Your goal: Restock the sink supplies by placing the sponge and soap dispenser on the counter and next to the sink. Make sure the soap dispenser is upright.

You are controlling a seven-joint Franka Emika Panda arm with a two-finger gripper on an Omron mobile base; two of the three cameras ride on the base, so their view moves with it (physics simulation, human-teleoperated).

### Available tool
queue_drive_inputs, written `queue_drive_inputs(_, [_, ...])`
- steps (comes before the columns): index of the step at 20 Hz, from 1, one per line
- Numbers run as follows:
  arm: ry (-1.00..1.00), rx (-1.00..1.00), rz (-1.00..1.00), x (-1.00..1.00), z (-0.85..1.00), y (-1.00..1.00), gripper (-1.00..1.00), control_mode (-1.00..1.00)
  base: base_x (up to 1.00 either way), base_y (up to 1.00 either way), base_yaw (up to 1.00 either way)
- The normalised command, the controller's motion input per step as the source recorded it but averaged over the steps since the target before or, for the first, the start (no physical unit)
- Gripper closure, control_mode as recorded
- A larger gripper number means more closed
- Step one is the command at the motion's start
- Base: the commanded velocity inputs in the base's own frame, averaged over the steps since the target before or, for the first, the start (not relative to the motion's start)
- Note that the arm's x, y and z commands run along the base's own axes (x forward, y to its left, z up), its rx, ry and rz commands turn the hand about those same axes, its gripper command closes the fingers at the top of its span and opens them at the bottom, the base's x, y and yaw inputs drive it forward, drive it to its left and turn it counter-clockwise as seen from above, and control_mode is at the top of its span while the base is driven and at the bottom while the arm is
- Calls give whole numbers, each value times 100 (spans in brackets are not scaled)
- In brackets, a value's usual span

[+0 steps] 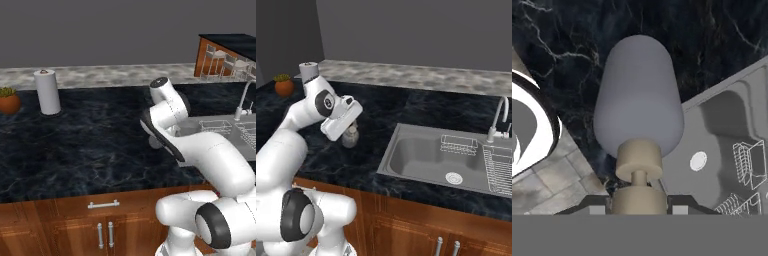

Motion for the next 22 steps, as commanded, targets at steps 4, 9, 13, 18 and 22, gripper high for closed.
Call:
queue_drive_inputs(4, [28, -17, 14, 48, 1, 2, 100, -100, 0, 0, 0])
queue_drive_inputs(9, [25, -25, 0, 58, -13, -3, 100, -100, 0, 0, 0])
queue_drive_inputs(13, [7, -17, 0, 52, -6, 0, 100, -100, 0, 0, 0])
queue_drive_inputs(18, [3, -10, 0, 59, -13, 0, 100, -100, 0, 0, 0])
queue_drive_inputs(22, [8, -2, 0, 69, -29, 0, 100, -100, 0, 0, 0])
